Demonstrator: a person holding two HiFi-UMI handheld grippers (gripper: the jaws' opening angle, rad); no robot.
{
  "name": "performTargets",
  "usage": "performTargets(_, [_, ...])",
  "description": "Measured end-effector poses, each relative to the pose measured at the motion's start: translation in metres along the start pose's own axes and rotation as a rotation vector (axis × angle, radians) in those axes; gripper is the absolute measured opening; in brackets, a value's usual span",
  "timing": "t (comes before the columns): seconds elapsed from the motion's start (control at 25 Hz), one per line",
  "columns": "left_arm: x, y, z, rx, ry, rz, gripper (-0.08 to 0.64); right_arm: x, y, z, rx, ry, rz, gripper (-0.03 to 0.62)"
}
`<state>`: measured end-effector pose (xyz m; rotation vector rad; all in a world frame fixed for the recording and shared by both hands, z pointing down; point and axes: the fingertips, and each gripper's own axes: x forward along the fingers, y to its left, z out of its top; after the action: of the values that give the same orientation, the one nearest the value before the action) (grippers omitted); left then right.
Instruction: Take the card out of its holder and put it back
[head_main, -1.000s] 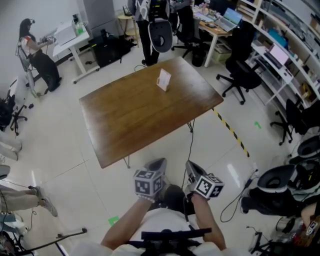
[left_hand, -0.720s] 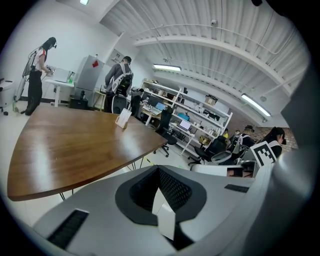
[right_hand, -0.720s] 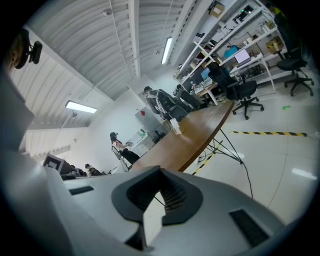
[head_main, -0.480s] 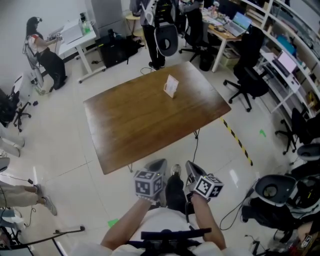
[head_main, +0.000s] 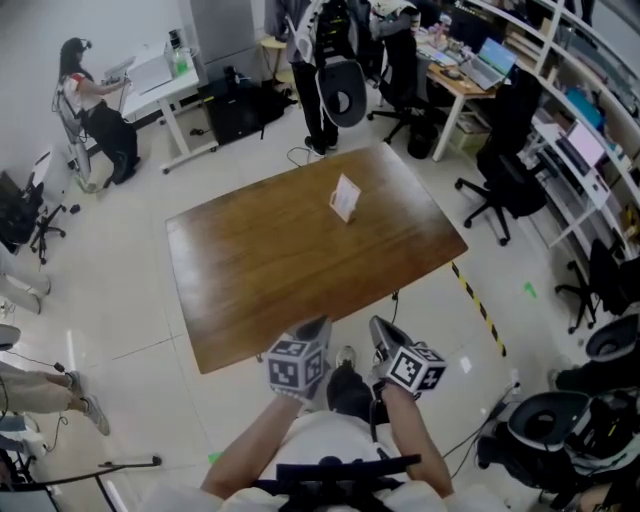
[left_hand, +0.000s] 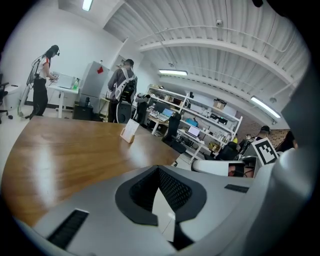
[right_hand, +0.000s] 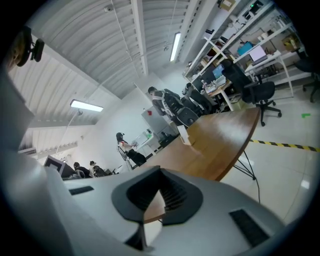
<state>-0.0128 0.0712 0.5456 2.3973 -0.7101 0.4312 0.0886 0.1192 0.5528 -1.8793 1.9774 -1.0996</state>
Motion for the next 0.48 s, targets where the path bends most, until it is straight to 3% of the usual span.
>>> performTargets(0.48, [0.065, 0.024, 0.052, -0.022, -0.027, 0.065, -0.003, 0.076, -0.023, 0.067, -0.044, 0.043, 0.079, 0.008])
